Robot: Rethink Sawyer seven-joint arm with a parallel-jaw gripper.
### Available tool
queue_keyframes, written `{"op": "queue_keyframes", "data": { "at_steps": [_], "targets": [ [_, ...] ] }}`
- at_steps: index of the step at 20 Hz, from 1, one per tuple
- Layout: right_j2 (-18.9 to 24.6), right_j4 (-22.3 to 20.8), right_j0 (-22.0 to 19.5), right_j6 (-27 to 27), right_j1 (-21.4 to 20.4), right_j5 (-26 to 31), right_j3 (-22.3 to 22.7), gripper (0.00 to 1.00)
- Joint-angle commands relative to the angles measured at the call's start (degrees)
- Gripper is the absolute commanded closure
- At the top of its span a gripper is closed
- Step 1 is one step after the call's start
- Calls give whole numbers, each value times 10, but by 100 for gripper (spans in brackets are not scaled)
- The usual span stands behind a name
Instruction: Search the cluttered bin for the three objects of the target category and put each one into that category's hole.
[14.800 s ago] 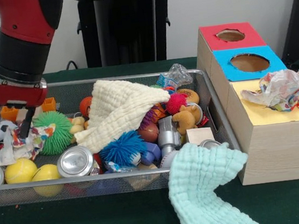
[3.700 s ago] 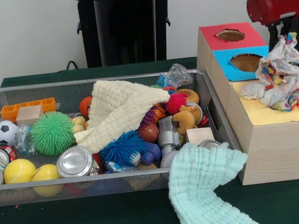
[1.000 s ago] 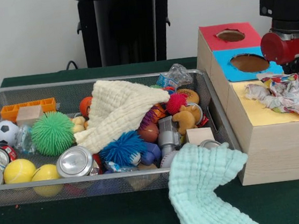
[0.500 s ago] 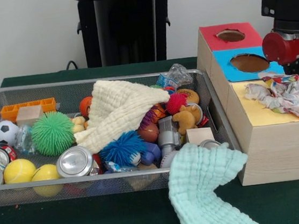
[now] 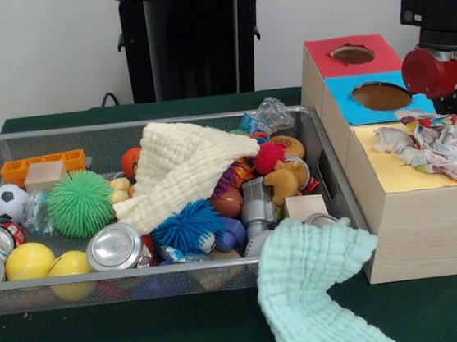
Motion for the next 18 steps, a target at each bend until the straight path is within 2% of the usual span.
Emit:
{"op": "queue_keyframes", "data": {
  "at_steps": [1,11,18],
  "targets": [
    [-31,-81,-51,30,107,-52,9,100],
    [-25,-118,-70,-9,96,-39,16,100],
    [-15,-146,-93,-7,88,-55,33,100]
  ]
}}
